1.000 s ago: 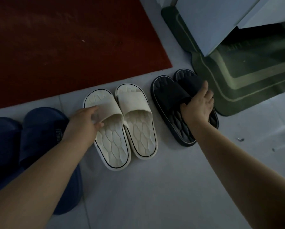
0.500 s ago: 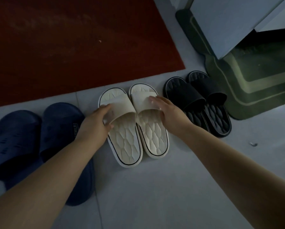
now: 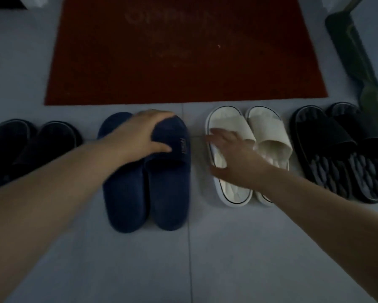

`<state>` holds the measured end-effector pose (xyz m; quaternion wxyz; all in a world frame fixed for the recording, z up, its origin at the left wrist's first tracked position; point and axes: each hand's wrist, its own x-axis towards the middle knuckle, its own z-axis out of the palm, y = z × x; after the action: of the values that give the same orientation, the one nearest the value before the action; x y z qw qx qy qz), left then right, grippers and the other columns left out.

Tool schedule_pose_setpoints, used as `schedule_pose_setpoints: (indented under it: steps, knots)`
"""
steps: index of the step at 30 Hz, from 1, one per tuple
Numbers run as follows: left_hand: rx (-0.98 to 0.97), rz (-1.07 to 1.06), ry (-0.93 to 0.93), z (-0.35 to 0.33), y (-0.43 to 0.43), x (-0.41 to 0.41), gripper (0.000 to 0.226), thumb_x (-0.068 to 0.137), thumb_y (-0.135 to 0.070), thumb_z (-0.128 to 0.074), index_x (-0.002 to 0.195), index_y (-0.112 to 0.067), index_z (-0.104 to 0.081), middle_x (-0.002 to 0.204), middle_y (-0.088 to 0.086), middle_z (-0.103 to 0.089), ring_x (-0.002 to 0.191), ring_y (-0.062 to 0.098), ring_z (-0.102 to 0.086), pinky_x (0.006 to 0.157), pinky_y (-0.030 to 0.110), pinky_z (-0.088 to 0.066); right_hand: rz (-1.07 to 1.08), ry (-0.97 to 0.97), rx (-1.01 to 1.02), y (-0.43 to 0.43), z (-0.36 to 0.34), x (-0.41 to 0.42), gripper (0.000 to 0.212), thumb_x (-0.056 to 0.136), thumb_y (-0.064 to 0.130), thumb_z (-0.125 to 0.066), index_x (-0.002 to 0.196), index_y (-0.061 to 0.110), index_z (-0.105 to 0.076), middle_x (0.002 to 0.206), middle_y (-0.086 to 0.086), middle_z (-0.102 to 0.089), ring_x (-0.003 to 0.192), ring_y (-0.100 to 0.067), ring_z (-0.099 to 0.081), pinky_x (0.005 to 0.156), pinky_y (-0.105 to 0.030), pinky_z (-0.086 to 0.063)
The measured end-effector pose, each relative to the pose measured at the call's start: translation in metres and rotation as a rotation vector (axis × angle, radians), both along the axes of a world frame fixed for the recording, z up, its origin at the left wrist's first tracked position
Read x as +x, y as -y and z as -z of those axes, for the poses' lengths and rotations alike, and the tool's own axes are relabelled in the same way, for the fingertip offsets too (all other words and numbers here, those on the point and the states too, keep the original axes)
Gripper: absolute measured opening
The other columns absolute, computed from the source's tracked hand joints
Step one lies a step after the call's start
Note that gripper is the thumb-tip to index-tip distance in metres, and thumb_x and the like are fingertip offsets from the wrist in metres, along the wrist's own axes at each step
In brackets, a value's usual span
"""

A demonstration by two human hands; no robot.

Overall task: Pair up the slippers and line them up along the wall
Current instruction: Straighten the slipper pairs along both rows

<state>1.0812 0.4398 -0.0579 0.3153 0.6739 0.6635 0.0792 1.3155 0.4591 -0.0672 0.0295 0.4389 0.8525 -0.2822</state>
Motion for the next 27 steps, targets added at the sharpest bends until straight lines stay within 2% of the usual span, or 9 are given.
schedule_pose_setpoints:
  steps: [2,4,6,8,10,13,17,21,27]
  knots:
    - [-0.137,0.001,-0.197,-0.004,0.012,-0.043,0.102,0.06,-0.043,-0.08,0.143,-0.026,-0.023,0.151,0.002,-0.029,0.137,0.023,-0.028,0.114,0.036,-0.022,-0.083,0.053,-0.1,0.006,0.009,-0.031,0.082,0.078,0.033,-0.066,0.144,0.024,-0.019,0.152,-0.006,-0.023,0.137,-0.029,-0.025,0.108,-0.042,-0.03]
    - [-0.382,-0.048,-0.359,-0.003,0.029,-0.07,0.117,0.061,-0.041,-0.081,0.147,-0.022,-0.004,0.155,0.006,-0.016,0.14,0.026,-0.022,0.116,0.037,-0.021,-0.089,0.116,-0.142,0.004,0.02,-0.054,0.093,0.078,0.034,-0.068,0.147,0.023,-0.006,0.155,-0.008,-0.014,0.138,-0.033,-0.024,0.111,-0.043,-0.029]
    - [-0.535,-0.136,-0.314,0.005,0.044,-0.079,0.114,0.069,-0.032,-0.077,0.146,-0.02,0.005,0.155,0.009,-0.017,0.138,0.026,-0.028,0.114,0.034,-0.027,-0.049,0.141,-0.166,-0.002,0.028,-0.068,0.097,0.079,0.028,-0.068,0.147,0.021,0.001,0.157,-0.008,-0.007,0.136,-0.035,-0.03,0.108,-0.044,-0.033]
    - [-0.484,-0.234,-0.186,0.013,0.053,-0.08,0.099,0.077,-0.021,-0.071,0.146,-0.019,0.001,0.153,0.01,-0.025,0.135,0.025,-0.034,0.109,0.03,-0.029,-0.002,0.119,-0.181,-0.003,0.033,-0.075,0.093,0.08,0.015,-0.065,0.147,0.019,0.0,0.158,-0.007,-0.003,0.13,-0.035,-0.04,0.097,-0.04,-0.041]
    - [-0.346,-0.305,-0.114,0.017,0.059,-0.077,0.086,0.083,-0.016,-0.064,0.147,-0.019,-0.007,0.15,0.011,-0.031,0.132,0.026,-0.038,0.106,0.029,-0.031,0.057,0.09,-0.159,0.001,0.037,-0.076,0.09,0.08,0.007,-0.061,0.147,0.02,-0.002,0.158,-0.007,-0.003,0.126,-0.035,-0.045,0.089,-0.037,-0.043]
    - [-0.17,-0.355,-0.037,0.02,0.059,-0.073,0.068,0.086,-0.011,-0.058,0.144,-0.017,-0.023,0.143,0.013,-0.042,0.122,0.027,-0.048,0.097,0.025,-0.036,0.162,0.066,-0.166,0.007,0.038,-0.071,0.089,0.079,0.005,-0.059,0.147,0.02,-0.003,0.157,-0.008,-0.007,0.131,-0.035,-0.04,0.096,-0.039,-0.041]
    - [-0.13,-0.315,-0.033,0.019,0.057,-0.068,0.053,0.086,-0.007,-0.055,0.136,-0.01,-0.037,0.131,0.017,-0.052,0.114,0.029,-0.053,0.092,0.029,-0.041,0.192,0.06,-0.193,0.007,0.032,-0.068,0.09,0.08,0.006,-0.062,0.148,0.016,-0.003,0.157,-0.011,-0.01,0.139,-0.032,-0.027,0.107,-0.039,-0.032]
    - [-0.145,-0.3,-0.051,0.02,0.062,-0.072,0.055,0.086,-0.006,-0.052,0.138,-0.007,-0.034,0.133,0.018,-0.05,0.117,0.03,-0.051,0.097,0.032,-0.041,0.18,0.067,-0.184,0.008,0.027,-0.073,0.089,0.081,0.005,-0.06,0.148,0.016,-0.002,0.156,-0.01,-0.012,0.138,-0.032,-0.029,0.109,-0.042,-0.033]
    - [-0.164,-0.299,-0.069,0.024,0.07,-0.081,0.068,0.087,-0.01,-0.053,0.145,-0.013,-0.018,0.147,0.014,-0.037,0.128,0.027,-0.044,0.104,0.031,-0.035,0.226,0.063,-0.167,0.01,0.025,-0.083,0.084,0.082,0.001,-0.054,0.148,0.016,-0.003,0.153,-0.012,-0.021,0.135,-0.03,-0.033,0.107,-0.039,-0.034]
